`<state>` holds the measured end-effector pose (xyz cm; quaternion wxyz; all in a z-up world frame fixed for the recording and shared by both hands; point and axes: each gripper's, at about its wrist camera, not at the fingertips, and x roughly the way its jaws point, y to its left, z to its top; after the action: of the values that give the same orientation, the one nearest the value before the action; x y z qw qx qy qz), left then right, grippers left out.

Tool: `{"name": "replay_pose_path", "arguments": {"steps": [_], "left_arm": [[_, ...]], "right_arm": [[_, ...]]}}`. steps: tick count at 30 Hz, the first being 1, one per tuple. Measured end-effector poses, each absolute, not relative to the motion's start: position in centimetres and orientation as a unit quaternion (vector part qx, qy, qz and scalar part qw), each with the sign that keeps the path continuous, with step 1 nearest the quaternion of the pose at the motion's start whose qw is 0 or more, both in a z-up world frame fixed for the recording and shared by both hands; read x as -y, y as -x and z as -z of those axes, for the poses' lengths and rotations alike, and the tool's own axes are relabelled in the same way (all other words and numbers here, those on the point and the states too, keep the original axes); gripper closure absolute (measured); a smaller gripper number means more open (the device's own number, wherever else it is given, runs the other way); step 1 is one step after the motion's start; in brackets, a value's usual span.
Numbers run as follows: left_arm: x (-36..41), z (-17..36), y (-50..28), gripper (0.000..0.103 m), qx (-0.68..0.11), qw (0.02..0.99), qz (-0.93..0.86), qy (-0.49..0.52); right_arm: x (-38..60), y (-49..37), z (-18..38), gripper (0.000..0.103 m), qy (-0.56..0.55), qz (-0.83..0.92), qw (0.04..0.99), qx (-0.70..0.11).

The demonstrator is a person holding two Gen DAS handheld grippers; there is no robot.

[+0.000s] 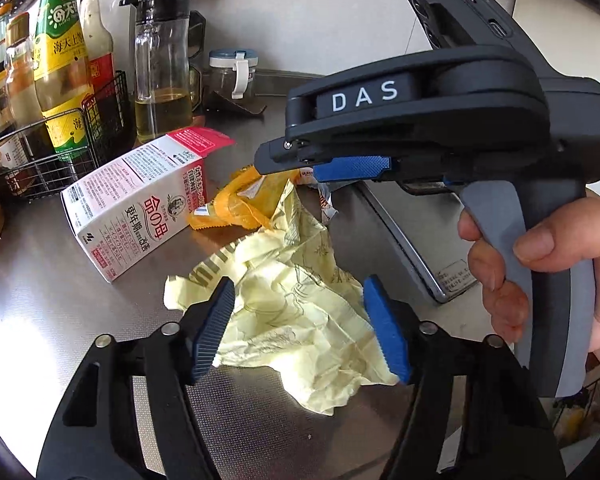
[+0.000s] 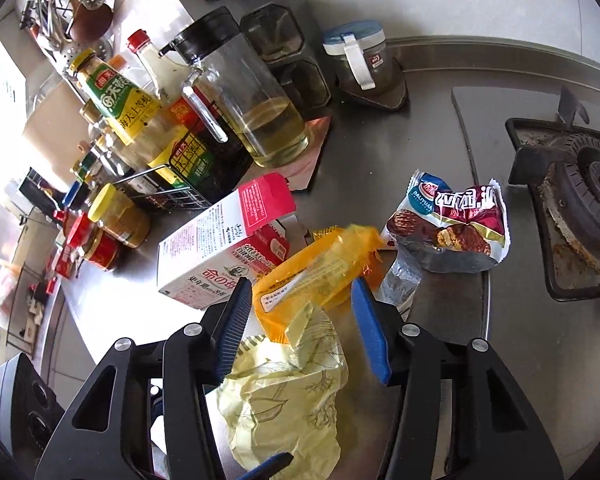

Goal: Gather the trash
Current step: 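Grasp the yellow crumpled paper with the left tool while the right tool grasps the orange snack bag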

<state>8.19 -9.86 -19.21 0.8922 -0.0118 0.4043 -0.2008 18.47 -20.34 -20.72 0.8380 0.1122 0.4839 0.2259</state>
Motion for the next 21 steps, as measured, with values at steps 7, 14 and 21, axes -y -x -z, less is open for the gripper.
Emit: {"name": "replay_pose_path", "arguments": {"steps": [7, 14, 21], "left_arm": [[8.7, 19.9, -9.0, 0.072, -0.418, 0.882, 0.215, 0.036], [8.4, 19.7, -8.4, 0.087, -0.425, 0.876, 0.224, 0.042], [7.8, 18.9, -7.6, 0.092, -0.423, 0.875, 0.229, 0.048]], "right_arm": [[19.8, -20.1, 22.3, 0.059, -0.123, -0.226, 0.829, -0.496], [18.2, -21.7, 21.9, 0.059, -0.105, -0.238, 0.827, -0.499], [16.4, -21.7, 22.7, 0.092, -0.062, -0.24, 0.825, -0.509]]}}
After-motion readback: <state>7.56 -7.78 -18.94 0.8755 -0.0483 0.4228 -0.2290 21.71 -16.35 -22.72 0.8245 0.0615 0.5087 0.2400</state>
